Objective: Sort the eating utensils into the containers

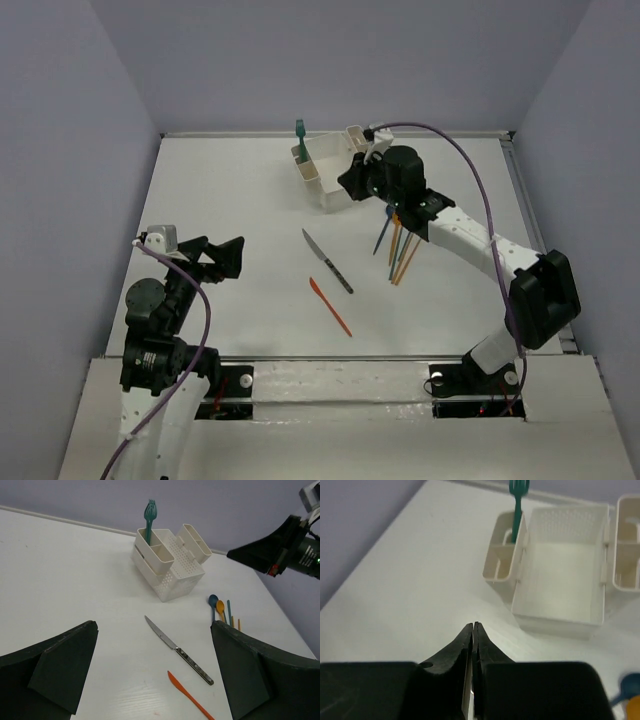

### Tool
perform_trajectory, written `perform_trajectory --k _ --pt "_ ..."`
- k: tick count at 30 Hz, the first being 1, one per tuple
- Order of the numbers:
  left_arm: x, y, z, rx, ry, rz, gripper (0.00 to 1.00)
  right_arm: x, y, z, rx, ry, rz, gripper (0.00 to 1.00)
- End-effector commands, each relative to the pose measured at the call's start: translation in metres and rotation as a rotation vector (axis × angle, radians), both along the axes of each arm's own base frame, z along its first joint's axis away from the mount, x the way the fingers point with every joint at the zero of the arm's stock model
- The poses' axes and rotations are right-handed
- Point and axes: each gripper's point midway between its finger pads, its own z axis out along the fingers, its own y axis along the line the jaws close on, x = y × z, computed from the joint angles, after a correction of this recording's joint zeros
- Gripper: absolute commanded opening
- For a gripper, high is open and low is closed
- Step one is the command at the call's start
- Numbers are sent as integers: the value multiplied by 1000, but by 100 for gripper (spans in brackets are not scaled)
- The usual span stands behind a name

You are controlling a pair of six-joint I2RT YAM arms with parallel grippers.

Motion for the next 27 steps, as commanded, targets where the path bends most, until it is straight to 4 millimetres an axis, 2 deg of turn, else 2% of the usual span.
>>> perform_trajectory --k 1,3,4,7,9,10,13,14,16,18,23,27 --pt "1 -3 12 -2 -54 -19 99 -55 -33 -99 -175 336 -11 15" --pt "1 -1 13 -2 -59 -11 99 -68 -38 -113 -224 374 -5 29" --pt "1 -1 14 -2 -62 -11 99 -80 -38 -124 -264 403 1 41" --pt "0 -1 15 -3 -66 -9 99 -95 -37 -148 -339 448 23 54" --pt "0 -1 14 -4 -64 -11 99 -101 -34 -163 -392 472 30 58" --pt "0 -1 14 -4 -64 -13 99 -101 -36 -177 -432 493 15 59" --pt "0 -1 14 -4 -63 -14 99 -103 -23 -188 -480 505 38 61" --pt "0 -1 14 -4 -64 -13 99 -104 -21 -202 -527 517 29 61" --pt "0 -2 15 -3 -66 -16 99 -105 -12 -205 -553 519 43 61" --pt "-1 -2 15 -4 -67 -17 99 -109 -4 -217 -584 529 60 61" --pt "-2 -2 16 -5 -75 -20 99 -114 8 -234 -633 545 68 61" --pt "-2 -3 15 -3 -72 -26 99 -114 14 -251 -675 559 49 55"
